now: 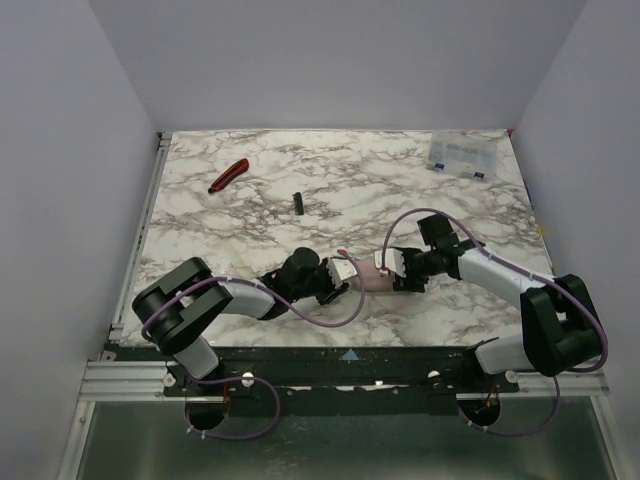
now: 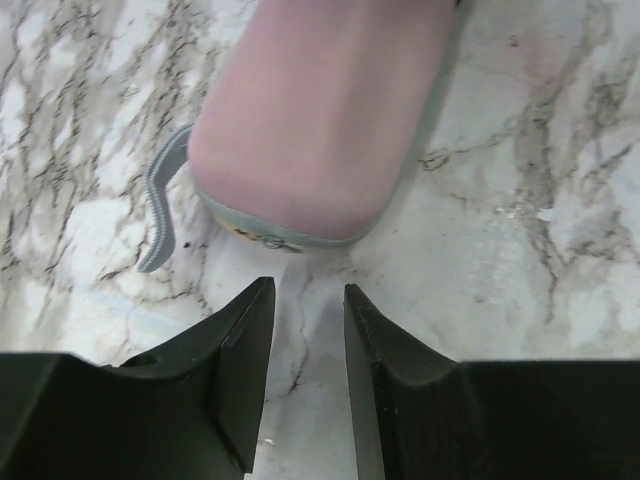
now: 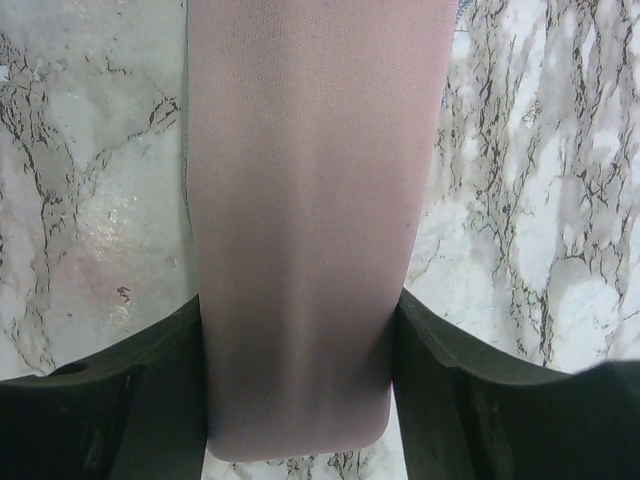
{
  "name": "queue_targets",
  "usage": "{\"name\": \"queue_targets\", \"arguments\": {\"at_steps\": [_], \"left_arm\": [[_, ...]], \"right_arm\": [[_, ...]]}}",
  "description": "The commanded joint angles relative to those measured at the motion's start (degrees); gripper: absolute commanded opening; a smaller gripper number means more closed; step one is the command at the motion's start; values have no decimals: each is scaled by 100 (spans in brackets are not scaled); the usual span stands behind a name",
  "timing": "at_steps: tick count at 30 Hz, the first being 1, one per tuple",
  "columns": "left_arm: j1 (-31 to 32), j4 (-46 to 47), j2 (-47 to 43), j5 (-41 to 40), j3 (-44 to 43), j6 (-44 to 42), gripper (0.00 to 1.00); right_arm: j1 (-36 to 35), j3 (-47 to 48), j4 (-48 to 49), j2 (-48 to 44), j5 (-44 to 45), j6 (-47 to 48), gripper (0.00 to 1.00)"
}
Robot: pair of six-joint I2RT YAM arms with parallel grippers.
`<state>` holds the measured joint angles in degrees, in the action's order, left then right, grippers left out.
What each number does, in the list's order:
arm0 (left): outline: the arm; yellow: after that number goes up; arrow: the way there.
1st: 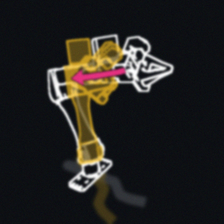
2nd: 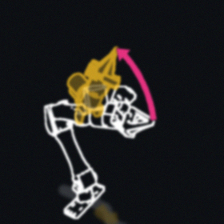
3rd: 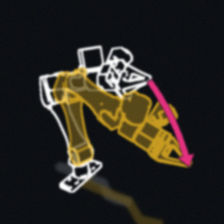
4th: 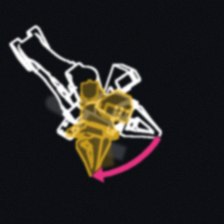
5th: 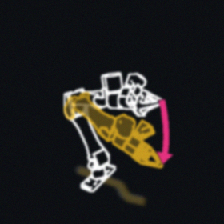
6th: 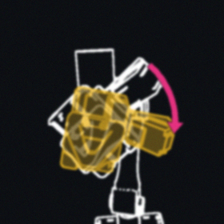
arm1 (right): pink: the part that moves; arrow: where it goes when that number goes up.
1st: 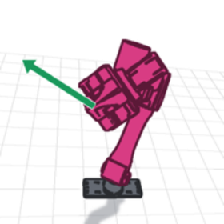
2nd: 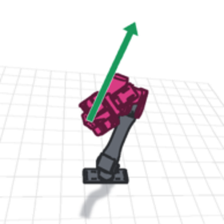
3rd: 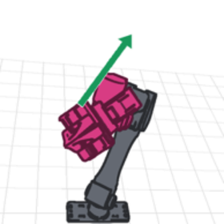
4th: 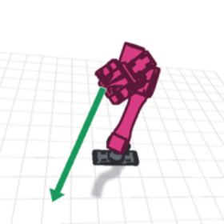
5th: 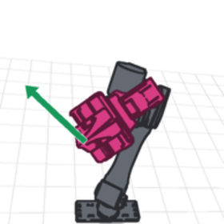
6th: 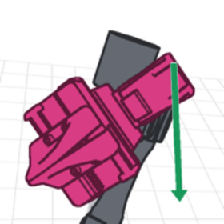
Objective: Open the umbrella
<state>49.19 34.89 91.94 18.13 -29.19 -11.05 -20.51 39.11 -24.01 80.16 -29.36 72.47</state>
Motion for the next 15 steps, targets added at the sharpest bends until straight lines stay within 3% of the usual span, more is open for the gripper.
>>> {"name": "queue_targets", "arguments": {"at_steps": [1,8,15], "left_arm": [[-6,289,244,-955,-160,-88,35],[86,718,477,-1432,-225,-40,39],[225,1282,548,-1245,-49,-31,41]], "right_arm": [[21,-336,-368,105,409,-177,31],[21,-201,-579,119,410,-606,27],[26,295,-1257,427,89,-977,13]]}}
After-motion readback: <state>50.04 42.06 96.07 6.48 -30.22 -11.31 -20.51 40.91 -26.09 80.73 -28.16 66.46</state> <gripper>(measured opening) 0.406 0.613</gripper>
